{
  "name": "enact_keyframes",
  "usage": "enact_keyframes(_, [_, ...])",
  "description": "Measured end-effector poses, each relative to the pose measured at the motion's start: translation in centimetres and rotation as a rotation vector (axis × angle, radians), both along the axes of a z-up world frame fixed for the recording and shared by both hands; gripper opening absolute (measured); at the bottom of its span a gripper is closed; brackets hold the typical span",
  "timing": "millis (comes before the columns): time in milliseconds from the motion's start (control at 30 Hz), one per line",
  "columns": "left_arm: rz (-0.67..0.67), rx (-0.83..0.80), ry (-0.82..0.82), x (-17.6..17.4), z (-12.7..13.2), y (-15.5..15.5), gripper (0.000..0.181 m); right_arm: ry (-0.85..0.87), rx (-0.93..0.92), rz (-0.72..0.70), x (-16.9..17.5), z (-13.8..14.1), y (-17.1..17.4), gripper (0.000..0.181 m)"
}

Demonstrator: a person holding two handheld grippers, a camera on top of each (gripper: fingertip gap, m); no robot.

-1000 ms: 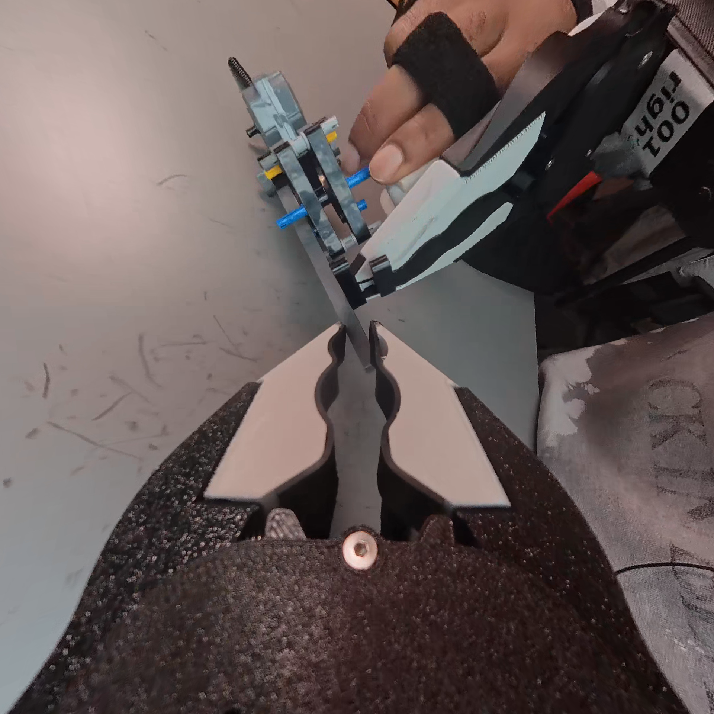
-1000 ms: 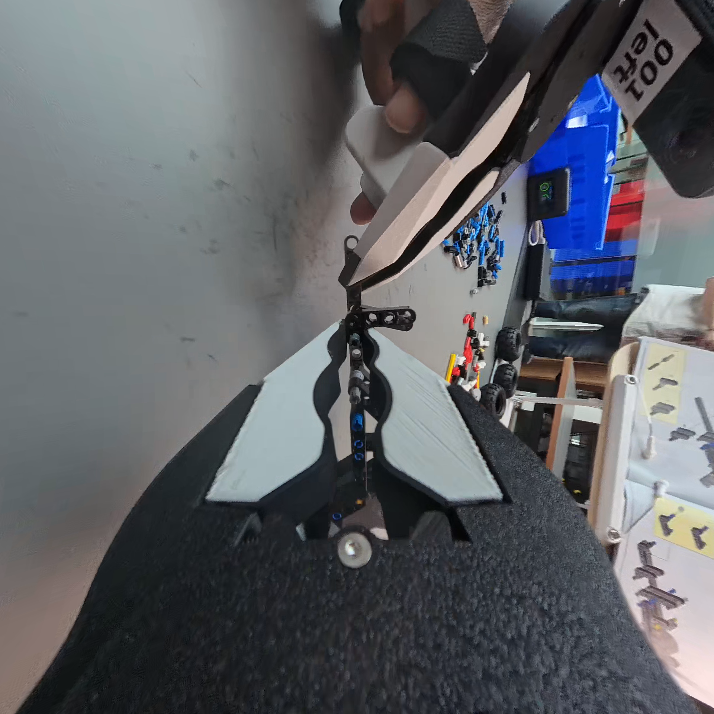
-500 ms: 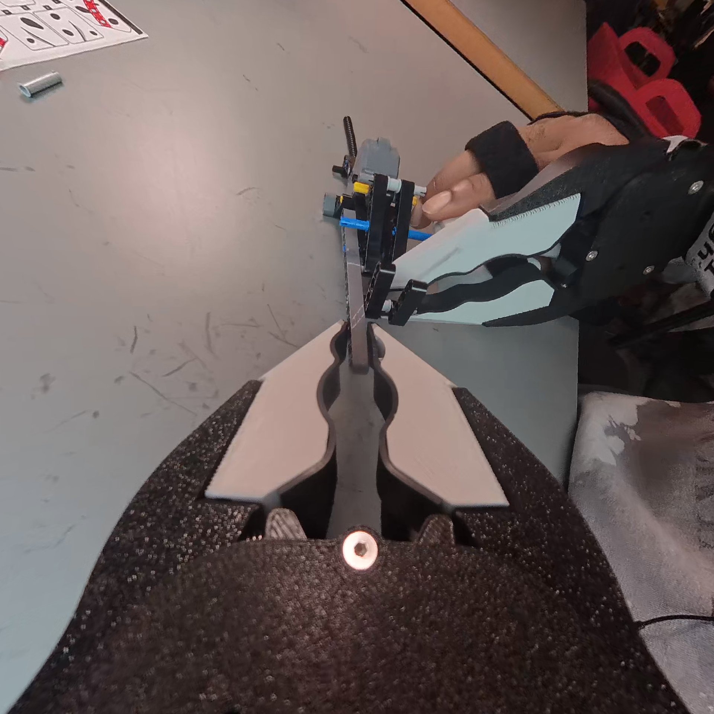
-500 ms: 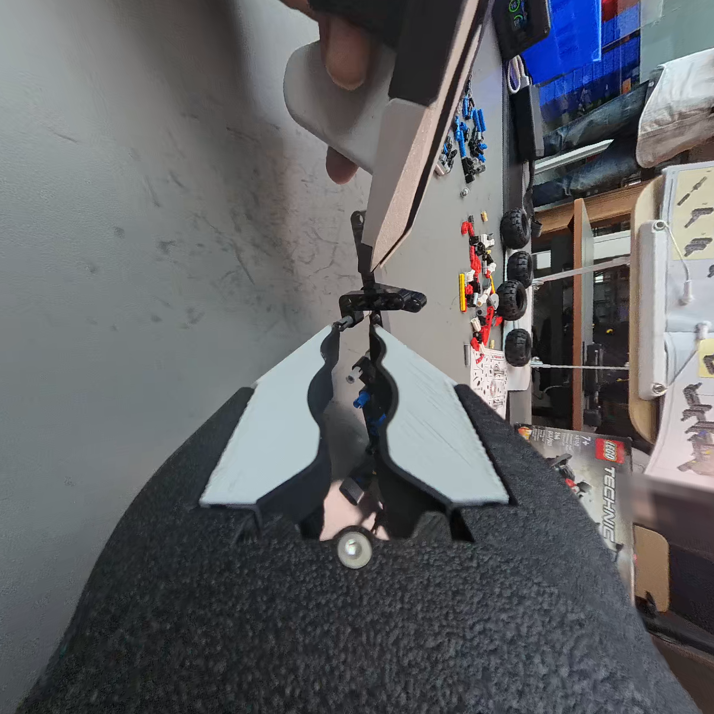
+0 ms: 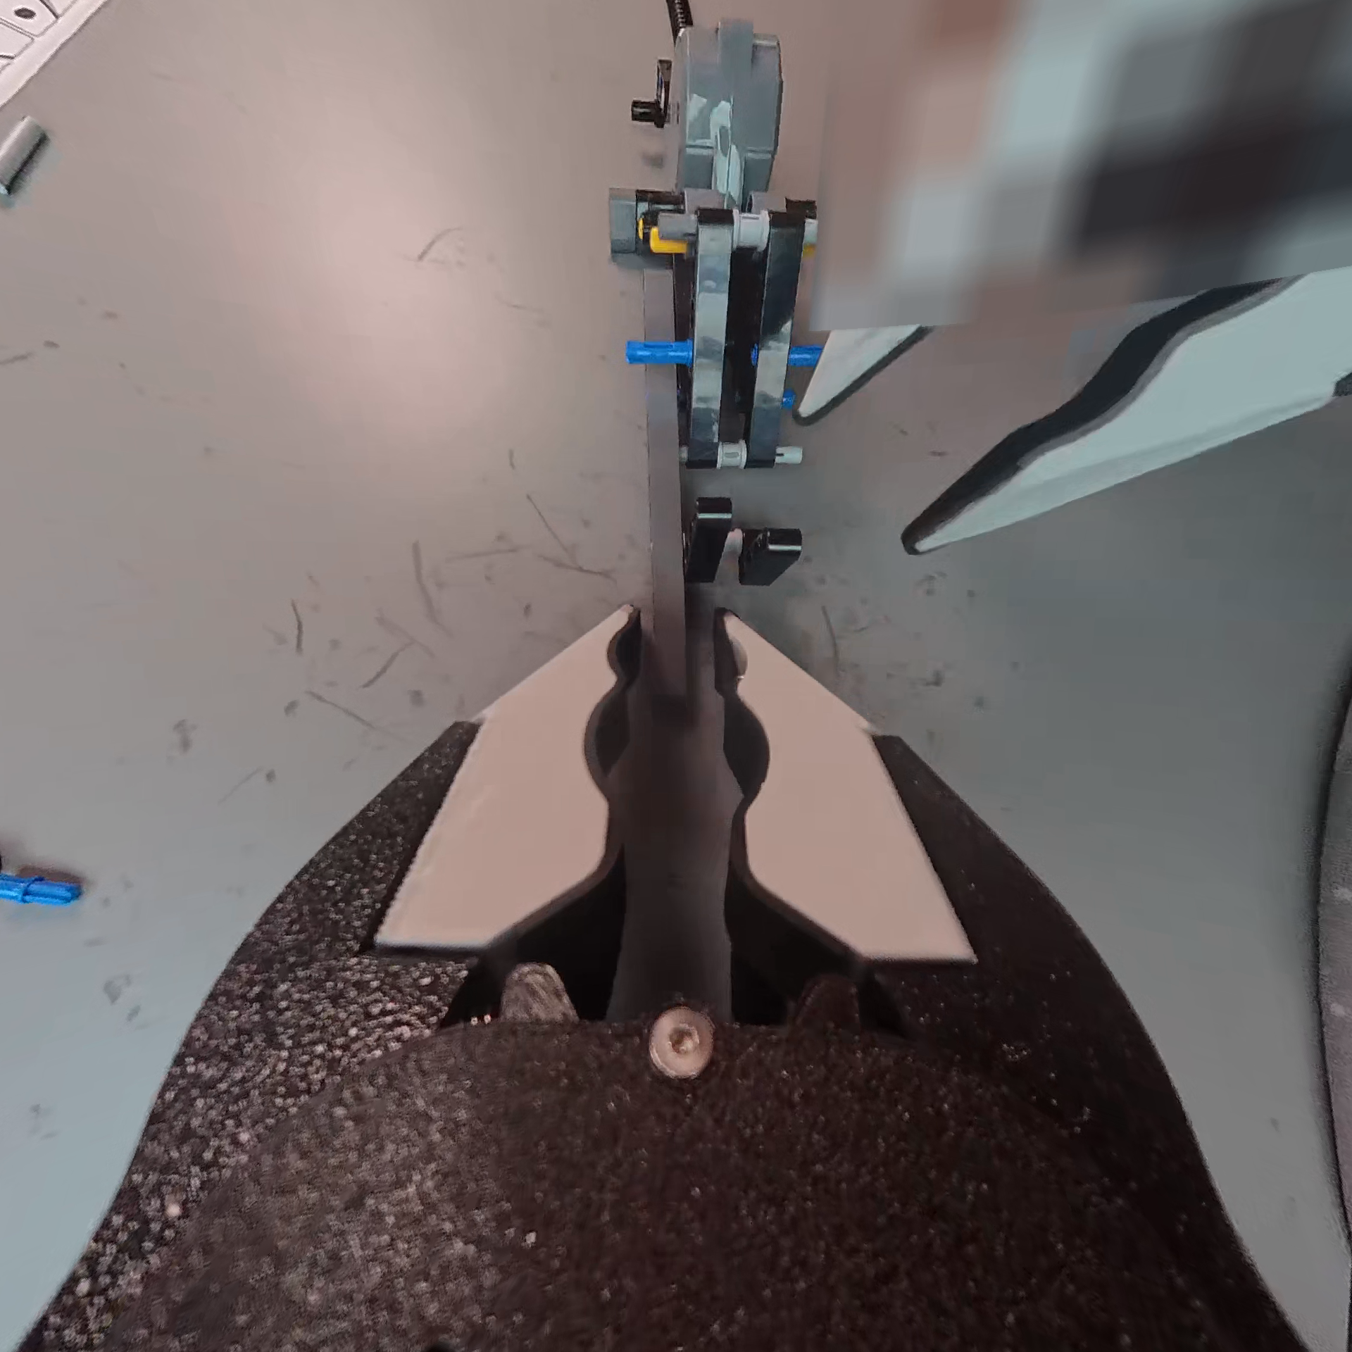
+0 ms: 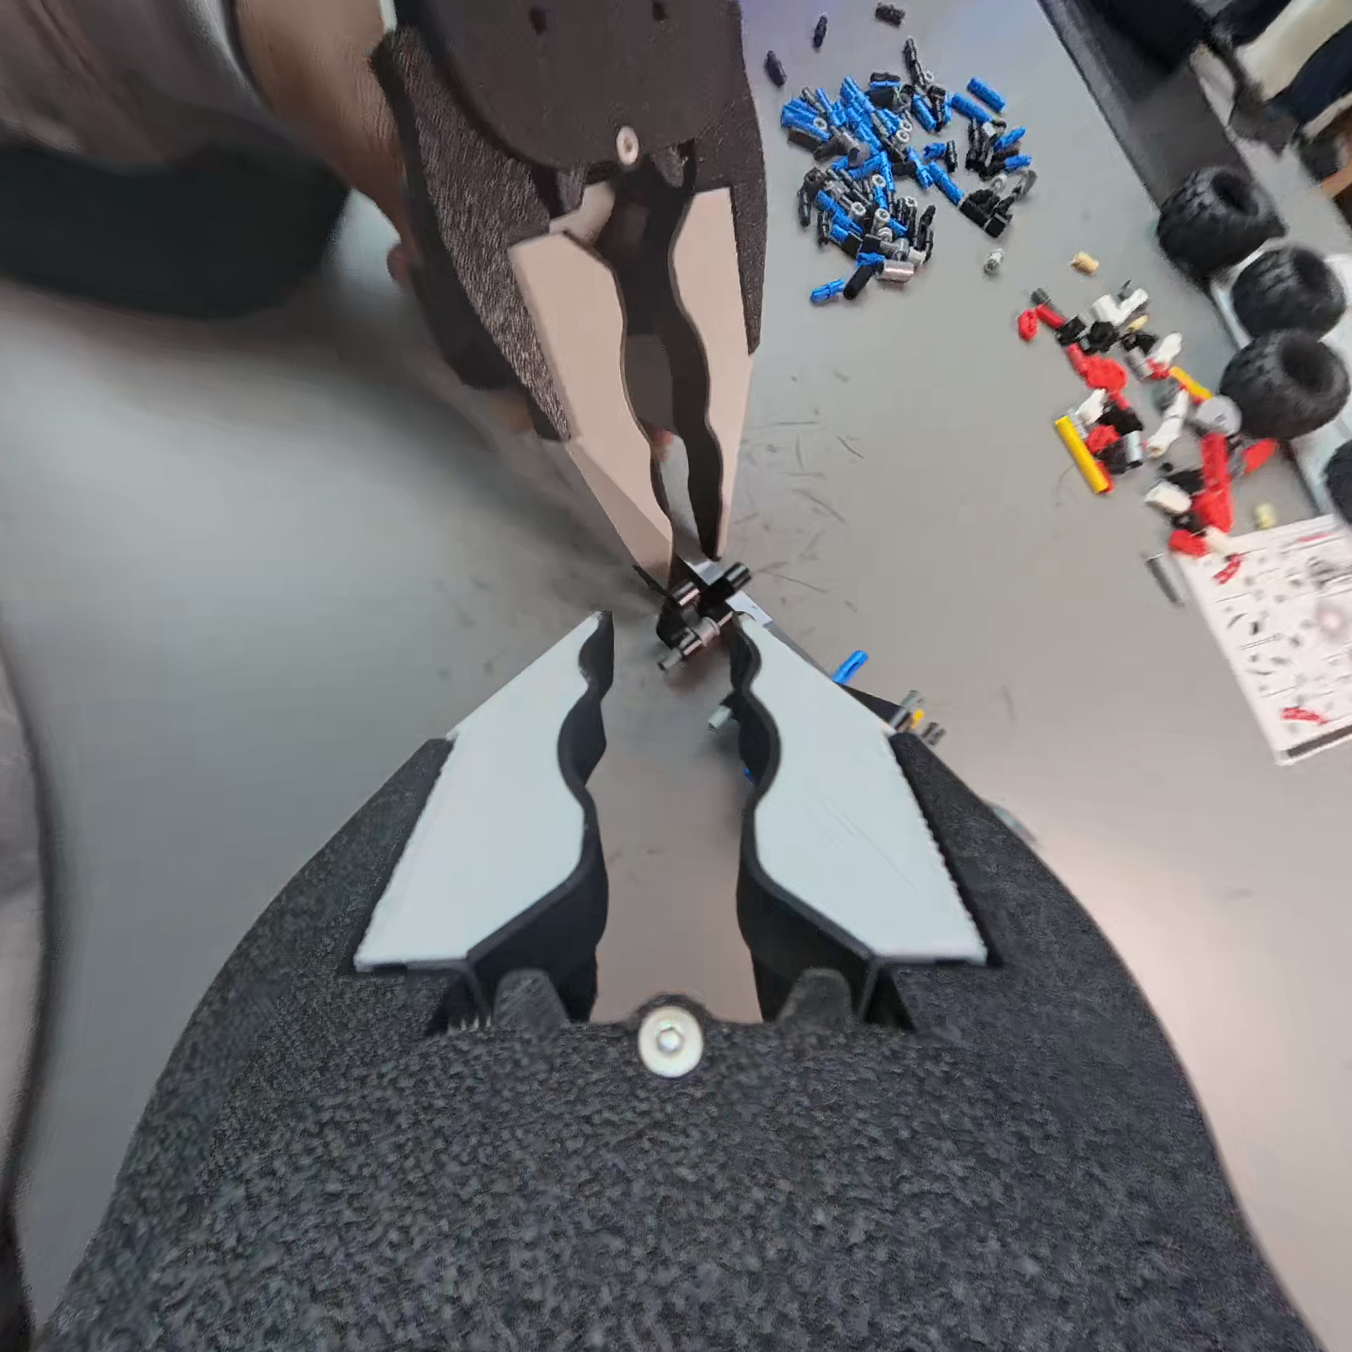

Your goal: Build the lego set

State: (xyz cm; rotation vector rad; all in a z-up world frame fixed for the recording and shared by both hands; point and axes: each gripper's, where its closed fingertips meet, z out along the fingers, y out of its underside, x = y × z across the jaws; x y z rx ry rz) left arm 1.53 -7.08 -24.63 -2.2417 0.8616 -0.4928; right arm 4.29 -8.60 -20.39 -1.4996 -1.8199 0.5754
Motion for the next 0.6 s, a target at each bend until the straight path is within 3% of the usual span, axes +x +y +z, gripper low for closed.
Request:
enact_keyframes(100, [0.004, 0.003, -0.009, -0.3, 0.2, 0.0, 0.02, 0.019, -0.118, -0.127, -1.0, -0.9, -0.2, 0.044])
enact_keyframes(200, [0.004, -0.01, -0.018, -0.3, 0.1, -0.1, 0.015, 0.062, -0.134, -0.209, -1.9, -1.5, 0.5, 0.041])
enact_keyframes(367, [0.008, 0.008, 0.005, -0.4, 0.0, 0.0, 0.01, 0.019, 0.012, -0.203, -2.2, -2.2, 1.5, 0.022])
enact_keyframes(600, [0.007, 0.016, 0.022, -0.4, 0.0, -0.1, 0.01, -0.07, 0.225, -0.08, -2.1, -2.8, 1.2, 0.015])
